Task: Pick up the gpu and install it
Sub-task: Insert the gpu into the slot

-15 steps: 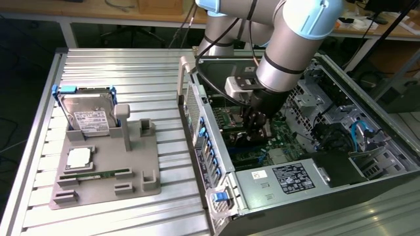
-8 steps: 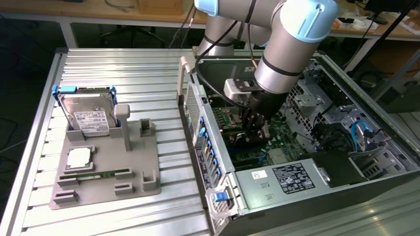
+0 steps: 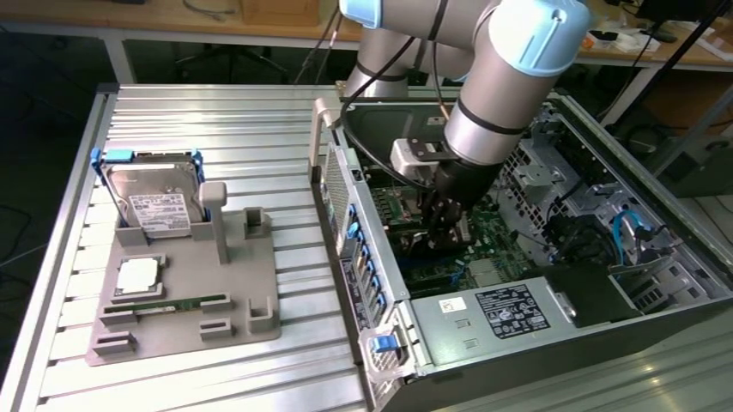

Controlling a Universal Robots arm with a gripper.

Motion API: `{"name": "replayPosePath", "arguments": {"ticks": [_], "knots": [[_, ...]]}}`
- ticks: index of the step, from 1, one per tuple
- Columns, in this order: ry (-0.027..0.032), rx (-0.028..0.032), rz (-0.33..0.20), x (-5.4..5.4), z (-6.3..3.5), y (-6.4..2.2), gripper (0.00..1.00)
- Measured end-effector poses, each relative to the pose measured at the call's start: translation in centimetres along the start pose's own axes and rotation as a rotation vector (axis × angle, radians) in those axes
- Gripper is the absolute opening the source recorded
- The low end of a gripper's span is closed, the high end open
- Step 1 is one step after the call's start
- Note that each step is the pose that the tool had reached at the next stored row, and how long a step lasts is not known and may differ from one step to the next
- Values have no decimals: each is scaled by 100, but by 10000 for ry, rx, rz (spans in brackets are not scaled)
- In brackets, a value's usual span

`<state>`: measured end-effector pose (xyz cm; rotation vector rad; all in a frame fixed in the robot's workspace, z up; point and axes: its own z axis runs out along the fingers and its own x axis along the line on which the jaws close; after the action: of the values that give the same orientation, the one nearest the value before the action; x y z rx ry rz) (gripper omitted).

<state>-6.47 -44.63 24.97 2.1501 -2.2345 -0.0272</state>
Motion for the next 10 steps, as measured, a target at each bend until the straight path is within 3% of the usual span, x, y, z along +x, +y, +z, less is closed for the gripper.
{"name": "replayPosePath", "arguments": {"ticks": [4,10], "knots": [[37,-10,0,3,-48,3,27],[42,-11,1,5,-177,7,27]]}}
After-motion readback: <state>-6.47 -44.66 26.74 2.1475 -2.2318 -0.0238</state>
